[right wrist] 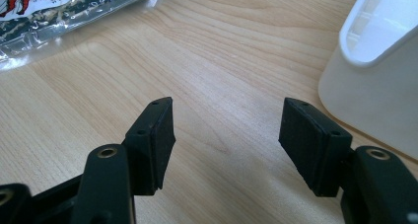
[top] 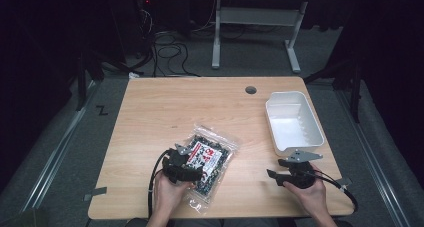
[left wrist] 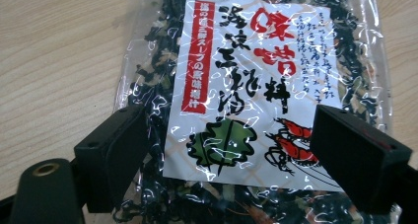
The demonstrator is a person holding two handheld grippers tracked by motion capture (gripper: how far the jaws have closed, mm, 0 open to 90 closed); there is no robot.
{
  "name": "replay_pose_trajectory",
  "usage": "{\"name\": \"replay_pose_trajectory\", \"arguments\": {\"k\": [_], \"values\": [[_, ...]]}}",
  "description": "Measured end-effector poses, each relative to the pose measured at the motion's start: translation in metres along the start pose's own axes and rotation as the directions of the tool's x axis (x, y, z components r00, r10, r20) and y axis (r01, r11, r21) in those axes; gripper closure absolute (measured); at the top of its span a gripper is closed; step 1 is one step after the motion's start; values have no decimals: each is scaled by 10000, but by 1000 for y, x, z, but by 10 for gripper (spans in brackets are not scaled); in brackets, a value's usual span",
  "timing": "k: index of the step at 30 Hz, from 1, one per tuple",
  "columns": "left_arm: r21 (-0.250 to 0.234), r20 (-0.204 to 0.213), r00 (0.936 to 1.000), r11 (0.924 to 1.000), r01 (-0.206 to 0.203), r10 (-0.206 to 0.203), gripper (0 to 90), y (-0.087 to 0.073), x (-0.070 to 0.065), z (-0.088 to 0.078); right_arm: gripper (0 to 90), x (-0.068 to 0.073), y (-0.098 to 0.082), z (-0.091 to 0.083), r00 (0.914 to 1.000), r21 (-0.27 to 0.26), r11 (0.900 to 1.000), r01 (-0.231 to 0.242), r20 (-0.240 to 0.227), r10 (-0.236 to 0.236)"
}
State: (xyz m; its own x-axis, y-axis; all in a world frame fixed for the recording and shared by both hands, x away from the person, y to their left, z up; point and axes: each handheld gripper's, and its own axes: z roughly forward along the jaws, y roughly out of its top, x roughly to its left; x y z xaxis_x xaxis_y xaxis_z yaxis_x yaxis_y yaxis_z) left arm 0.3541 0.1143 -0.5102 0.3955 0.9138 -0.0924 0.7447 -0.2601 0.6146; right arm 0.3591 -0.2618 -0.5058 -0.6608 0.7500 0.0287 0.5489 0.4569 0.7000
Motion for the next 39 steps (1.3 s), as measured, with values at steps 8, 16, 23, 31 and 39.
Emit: {"name": "replay_pose_trajectory", "arguments": {"k": [8, 16, 23, 31, 39], "values": [[138, -211, 9995, 9996, 251, -248, 149, 0, 4, 4, 391, 0, 0, 0, 10000, 9, 10000, -26, -34, 27], [327, -420, 9991, 9995, -53, 67, 143, -1, 3, 8, 392, 0, 0, 1, 10000, 69, 10000, 3, -61, -2], [407, -272, 9989, 9985, -366, 378, 141, 0, 3, 10, 392, -1, 0, 2, 10000, 171, 9999, 3, -37, -2], [526, -85, 9974, 9961, -707, 712, 142, 3, 3, 11, 397, -2, 1, 2, 9999, 79, 9999, -144, -84, 144], [559, 353, 9926, 9915, -1177, 1159, 166, 6, 2, 13, 412, -2, 4, -2, 9996, -219, 9995, -219, -161, 215]]}}
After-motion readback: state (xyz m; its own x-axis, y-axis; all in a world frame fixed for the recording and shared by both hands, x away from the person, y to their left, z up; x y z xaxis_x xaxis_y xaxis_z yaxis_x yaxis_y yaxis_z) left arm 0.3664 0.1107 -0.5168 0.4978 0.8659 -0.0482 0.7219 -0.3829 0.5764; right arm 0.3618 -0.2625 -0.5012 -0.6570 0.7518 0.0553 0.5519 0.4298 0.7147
